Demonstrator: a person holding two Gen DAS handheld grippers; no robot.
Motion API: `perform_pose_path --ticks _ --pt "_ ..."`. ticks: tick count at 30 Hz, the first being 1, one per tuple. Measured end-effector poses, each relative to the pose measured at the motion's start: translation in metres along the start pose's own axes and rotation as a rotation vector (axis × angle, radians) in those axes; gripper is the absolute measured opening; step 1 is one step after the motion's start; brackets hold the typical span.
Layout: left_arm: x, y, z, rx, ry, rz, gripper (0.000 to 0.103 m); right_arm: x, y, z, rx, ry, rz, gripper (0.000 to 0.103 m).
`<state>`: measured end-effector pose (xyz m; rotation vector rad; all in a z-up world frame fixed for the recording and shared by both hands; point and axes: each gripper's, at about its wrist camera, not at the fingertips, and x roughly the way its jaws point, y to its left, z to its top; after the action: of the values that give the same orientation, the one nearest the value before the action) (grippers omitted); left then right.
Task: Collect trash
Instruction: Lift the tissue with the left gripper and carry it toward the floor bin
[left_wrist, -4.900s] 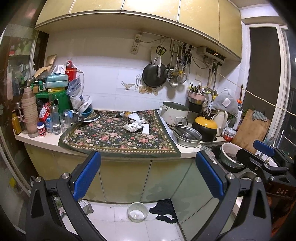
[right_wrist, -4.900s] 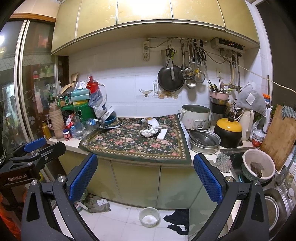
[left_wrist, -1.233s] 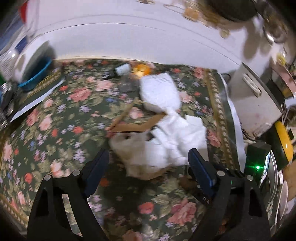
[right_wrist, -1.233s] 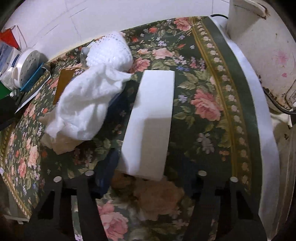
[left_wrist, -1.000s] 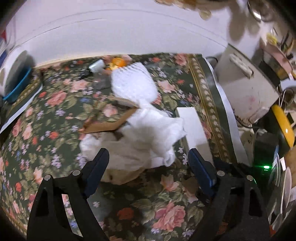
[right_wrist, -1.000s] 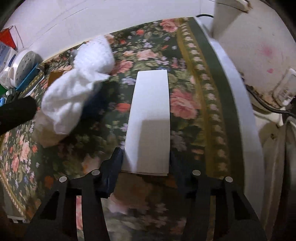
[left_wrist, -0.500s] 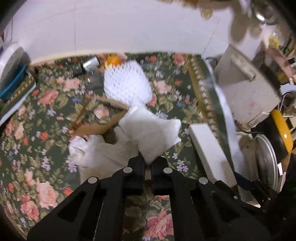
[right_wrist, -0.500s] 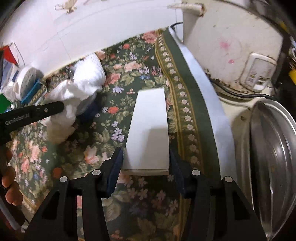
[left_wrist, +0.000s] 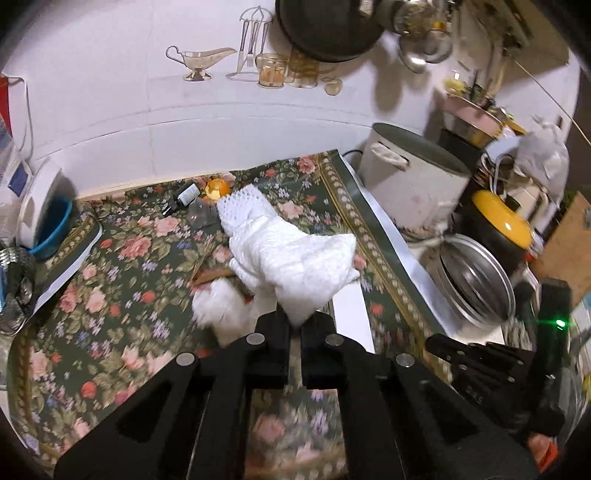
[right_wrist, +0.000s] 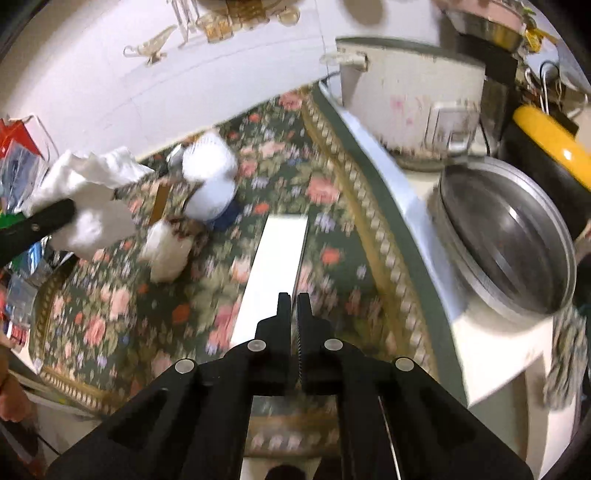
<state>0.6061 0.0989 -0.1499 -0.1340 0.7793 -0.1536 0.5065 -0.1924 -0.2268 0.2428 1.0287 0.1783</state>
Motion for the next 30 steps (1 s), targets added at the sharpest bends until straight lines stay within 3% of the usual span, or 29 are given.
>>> perform_pose_path --ticks 1,3,5,8,19,24,27,28,30 --pt "-0.005 0.002 -0.005 0.005 0.002 0.001 0.003 0.003 0.003 -0.006 0.002 0.019 -0.002 0.005" --pt "-0.017 0.005 -0.019 0.008 0.003 0.008 0.003 0.011 0.007 -0.017 0.003 0.055 -0.002 0.023" --pt "-0.026 0.009 -0.03 0.005 0.002 0.021 0.003 0.015 0.01 -0.024 0.005 0.059 0.005 0.066" --pt "-0.034 0.016 -0.044 -0.01 0.014 0.047 0.003 0.025 0.019 -0.028 -0.006 0.037 -0.003 0.077" --pt "-0.037 0.045 -0.072 -0.036 0.057 0.084 0.003 0.095 0.046 -0.031 -0.071 0.09 -0.197 0.077" --pt "-0.036 0.054 -0.077 -0.031 0.065 0.084 0.003 0.105 0.047 -0.033 -0.04 0.084 -0.229 0.073" --pt "-0.035 0.057 -0.079 -0.032 0.071 0.085 0.003 0.106 0.046 -0.031 -0.003 0.07 -0.223 0.062" --pt "-0.036 0.058 -0.08 -0.031 0.073 0.084 0.003 0.106 0.048 -0.03 -0.005 0.061 -0.22 0.051" --pt "-0.036 0.057 -0.081 -0.027 0.077 0.08 0.003 0.106 0.049 -0.029 -0.002 0.058 -0.215 0.048"
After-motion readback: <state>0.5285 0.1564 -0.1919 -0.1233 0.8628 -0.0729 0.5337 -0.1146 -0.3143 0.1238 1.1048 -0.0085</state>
